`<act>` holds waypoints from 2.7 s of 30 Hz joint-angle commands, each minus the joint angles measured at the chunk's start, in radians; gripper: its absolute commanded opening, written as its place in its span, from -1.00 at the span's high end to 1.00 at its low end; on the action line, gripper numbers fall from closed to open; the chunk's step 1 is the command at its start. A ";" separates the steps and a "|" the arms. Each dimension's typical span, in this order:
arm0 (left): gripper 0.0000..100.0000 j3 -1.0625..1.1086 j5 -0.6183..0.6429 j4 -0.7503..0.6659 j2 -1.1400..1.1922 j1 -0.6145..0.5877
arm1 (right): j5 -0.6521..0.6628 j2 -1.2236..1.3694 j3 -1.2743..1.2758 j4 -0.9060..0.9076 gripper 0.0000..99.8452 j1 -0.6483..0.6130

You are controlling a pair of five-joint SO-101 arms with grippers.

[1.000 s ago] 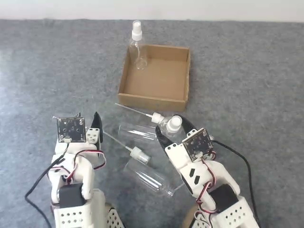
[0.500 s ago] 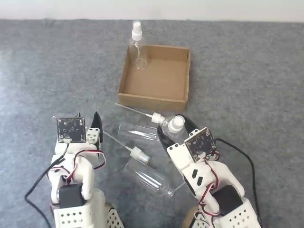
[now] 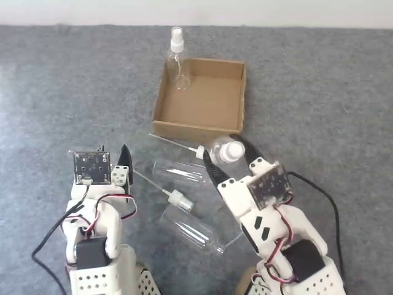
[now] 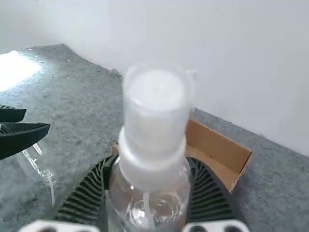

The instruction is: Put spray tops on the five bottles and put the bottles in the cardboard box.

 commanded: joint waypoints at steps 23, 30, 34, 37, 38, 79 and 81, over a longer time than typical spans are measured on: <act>0.70 -0.001 -0.005 -0.003 -0.017 -0.006 | 0.011 0.550 -0.247 -0.231 0.95 0.005; 0.70 0.001 -0.005 -0.003 -0.017 -0.006 | 0.011 0.642 -0.334 -0.249 0.94 0.007; 0.70 0.001 -0.005 -0.003 -0.017 -0.006 | 0.011 0.710 -0.400 -0.249 0.95 0.007; 0.70 0.001 -0.005 -0.003 -0.017 -0.006 | 0.011 0.765 -0.431 -0.252 0.95 0.007; 0.70 0.001 -0.005 -0.003 -0.017 -0.006 | 0.011 0.783 -0.442 -0.255 0.95 0.007; 0.70 0.001 -0.005 -0.003 -0.017 0.002 | 0.009 1.382 -0.942 -0.262 0.94 0.007; 0.70 0.001 -0.005 -0.003 -0.017 0.002 | 0.009 1.419 -0.979 -0.262 0.94 0.007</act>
